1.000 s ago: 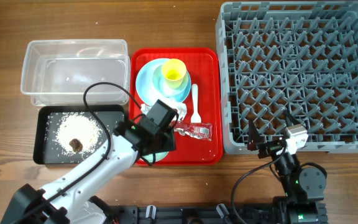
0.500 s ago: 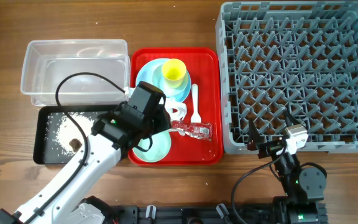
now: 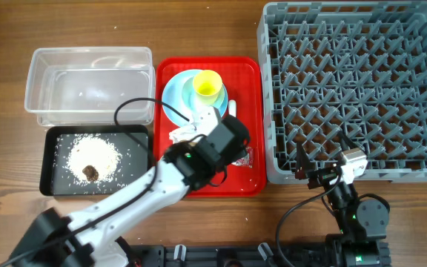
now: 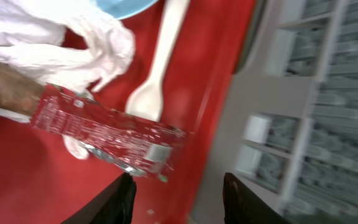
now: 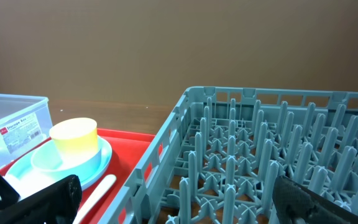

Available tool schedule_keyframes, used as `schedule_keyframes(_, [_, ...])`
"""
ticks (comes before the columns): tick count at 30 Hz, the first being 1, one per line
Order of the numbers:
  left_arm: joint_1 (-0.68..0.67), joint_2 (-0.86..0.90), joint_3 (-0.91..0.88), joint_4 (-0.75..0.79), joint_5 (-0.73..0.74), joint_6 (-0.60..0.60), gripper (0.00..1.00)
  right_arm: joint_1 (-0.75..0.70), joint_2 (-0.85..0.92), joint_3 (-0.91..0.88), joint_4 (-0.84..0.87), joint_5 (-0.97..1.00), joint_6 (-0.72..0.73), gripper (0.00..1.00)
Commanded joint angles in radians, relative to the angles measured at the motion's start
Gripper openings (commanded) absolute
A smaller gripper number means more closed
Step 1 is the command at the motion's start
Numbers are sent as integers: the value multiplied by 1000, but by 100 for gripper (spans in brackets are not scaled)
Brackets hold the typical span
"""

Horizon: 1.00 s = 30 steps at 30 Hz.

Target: Sort waste into correct bins and load items into the dishwasher rack

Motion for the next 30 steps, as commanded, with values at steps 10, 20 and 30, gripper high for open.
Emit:
schedule_keyframes(10, [740,-69,106,-470,276,732,57,1,-5,-1,4,12,13,100])
schedule_keyframes(20, [873,-69,104,-442,246,751,4,1,-5,-1,6,-14,228,100])
schedule_keyframes(30, [604,-69,104,-359,229,833,4,1,123,432,-277,-123,519,100])
